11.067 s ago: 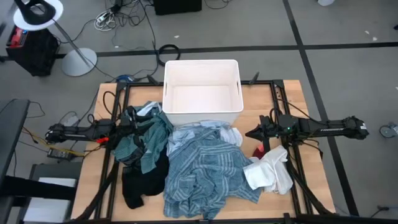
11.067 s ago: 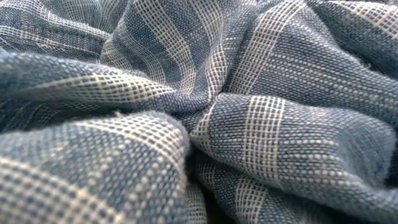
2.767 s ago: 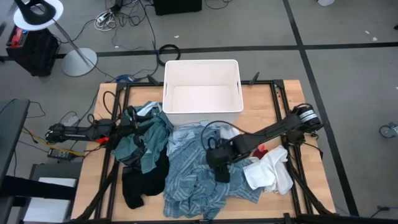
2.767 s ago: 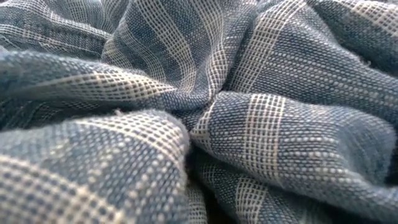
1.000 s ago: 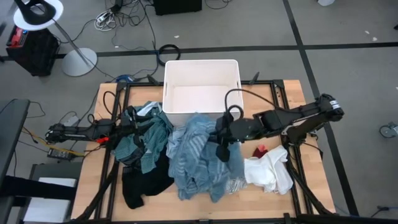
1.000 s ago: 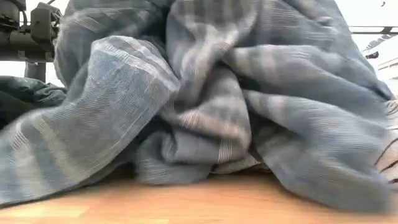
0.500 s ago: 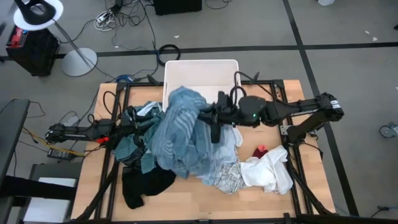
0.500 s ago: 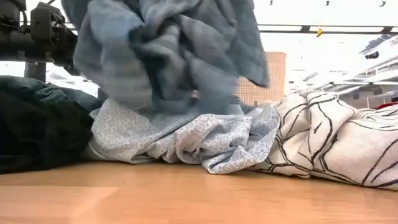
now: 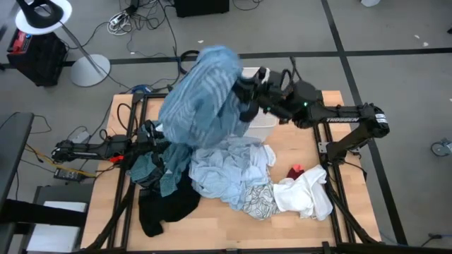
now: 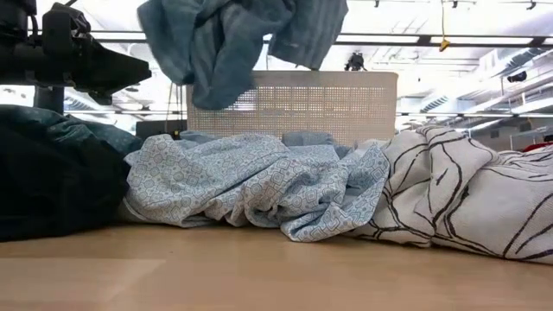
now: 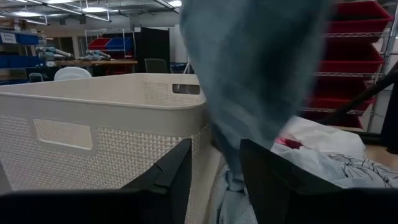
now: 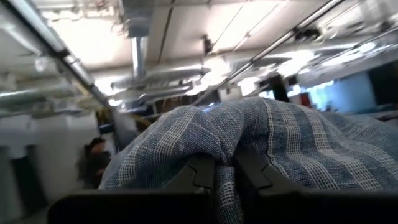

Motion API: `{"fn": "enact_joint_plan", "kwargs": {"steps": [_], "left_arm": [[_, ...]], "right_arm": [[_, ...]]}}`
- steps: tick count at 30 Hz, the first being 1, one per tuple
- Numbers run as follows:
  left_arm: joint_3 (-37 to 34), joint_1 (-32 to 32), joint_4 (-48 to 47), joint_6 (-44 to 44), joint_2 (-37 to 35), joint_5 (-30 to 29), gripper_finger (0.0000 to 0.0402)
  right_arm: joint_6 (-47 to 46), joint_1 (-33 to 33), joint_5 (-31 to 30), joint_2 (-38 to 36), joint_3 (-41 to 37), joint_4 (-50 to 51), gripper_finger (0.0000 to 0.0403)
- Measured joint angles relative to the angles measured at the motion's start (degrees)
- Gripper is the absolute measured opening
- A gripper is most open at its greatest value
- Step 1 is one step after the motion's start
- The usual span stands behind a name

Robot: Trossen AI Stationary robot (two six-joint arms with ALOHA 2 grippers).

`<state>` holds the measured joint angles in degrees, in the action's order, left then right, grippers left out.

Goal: Sort clothes
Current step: Put the blue blanket into the white laundry bin

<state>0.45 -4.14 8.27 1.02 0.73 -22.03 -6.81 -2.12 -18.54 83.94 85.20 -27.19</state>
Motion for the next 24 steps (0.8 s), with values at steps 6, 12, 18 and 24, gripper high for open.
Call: {"fn": "enact_joint_plan", "kwargs": {"steps": [6, 12, 18, 24], "left_arm": [[-0.01, 0.01, 0.0, 0.0, 0.0, 0.01, 0.0142], [-0.02, 0.0, 0.0, 0.0, 0.0, 0.01, 0.0142], [-0.02, 0.0, 0.0, 0.0, 0.0, 0.01, 0.0142], [0.0, 0.0, 0.0, 0.0, 0.0, -0.01, 0.0142]], "right_arm": [[-0.02, -5.11, 3.07, 0.19, 4.77, 0.16, 0.0018], [-0.02, -8.9, 4.98, 0.2, 8.77, 0.46, 0.0019], [-0.08, -12.89, 5.41, 0.28, 11.09, 5.13, 0.0018], [-2.22, -17.29, 5.44, 0.28, 11.25, 9.45, 0.0018]]}}
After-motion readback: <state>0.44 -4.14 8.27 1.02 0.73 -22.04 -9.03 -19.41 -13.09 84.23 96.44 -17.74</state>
